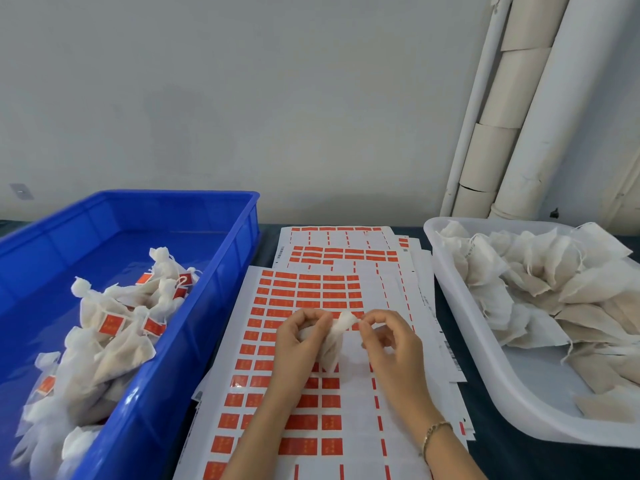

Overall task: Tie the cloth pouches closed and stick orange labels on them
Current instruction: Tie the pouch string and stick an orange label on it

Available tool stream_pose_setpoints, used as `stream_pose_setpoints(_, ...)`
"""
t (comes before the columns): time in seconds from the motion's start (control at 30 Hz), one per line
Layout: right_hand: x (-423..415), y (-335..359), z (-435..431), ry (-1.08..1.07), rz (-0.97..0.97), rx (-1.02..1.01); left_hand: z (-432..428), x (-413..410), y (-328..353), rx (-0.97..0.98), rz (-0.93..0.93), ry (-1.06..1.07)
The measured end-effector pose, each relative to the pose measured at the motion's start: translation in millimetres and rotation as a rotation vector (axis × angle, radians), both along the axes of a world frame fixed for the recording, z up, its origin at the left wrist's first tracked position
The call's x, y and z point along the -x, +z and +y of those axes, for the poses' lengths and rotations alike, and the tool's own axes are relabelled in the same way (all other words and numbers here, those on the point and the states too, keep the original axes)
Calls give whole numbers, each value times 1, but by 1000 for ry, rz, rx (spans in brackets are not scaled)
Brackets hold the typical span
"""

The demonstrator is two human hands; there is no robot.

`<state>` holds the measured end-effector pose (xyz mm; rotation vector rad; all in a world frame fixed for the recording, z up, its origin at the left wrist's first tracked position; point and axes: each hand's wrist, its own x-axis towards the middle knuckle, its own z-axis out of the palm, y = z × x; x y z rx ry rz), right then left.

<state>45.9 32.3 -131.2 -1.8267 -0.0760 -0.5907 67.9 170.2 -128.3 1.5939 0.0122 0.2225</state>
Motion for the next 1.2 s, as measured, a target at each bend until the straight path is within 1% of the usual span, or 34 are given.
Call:
stream_pose_setpoints(0.07,0,1,-2,0,35,-50,1,-1,2,1,18,41)
stream_pose_setpoints(0.13,1,2,-2,32,58,-101,2,1,2,-6,3,14)
stream_pose_setpoints(0.27,0,4,-5,109,86,-188,1,4,5,-62,-94,-156)
stream_pose_setpoints(0.37,1,5,-6,124,84,-197,-2,6,5,-72,-162,-319)
stream_pose_setpoints(0.4,1,5,-6,117,82,-185,-3,7,5,-77,-178,-344)
stream_pose_setpoints(0.5,1,2,-6,85,78,-125,-4,8,3,-131,-221,-299)
stream_pose_setpoints(0.6,0,2,-5,71,79,-83,-4,7,2,-138,-251,-237)
stream_pose_setpoints(0.83,-1,3,-5,-11,48,-1,-3,5,3,-84,-153,-161)
stream_pose_setpoints(1.03,-5,4,-10,-141,21,61,-5,7,5,-86,-135,-182)
stream_pose_setpoints(1.2,-4,2,-10,-162,27,98,-4,9,6,-55,-145,-208)
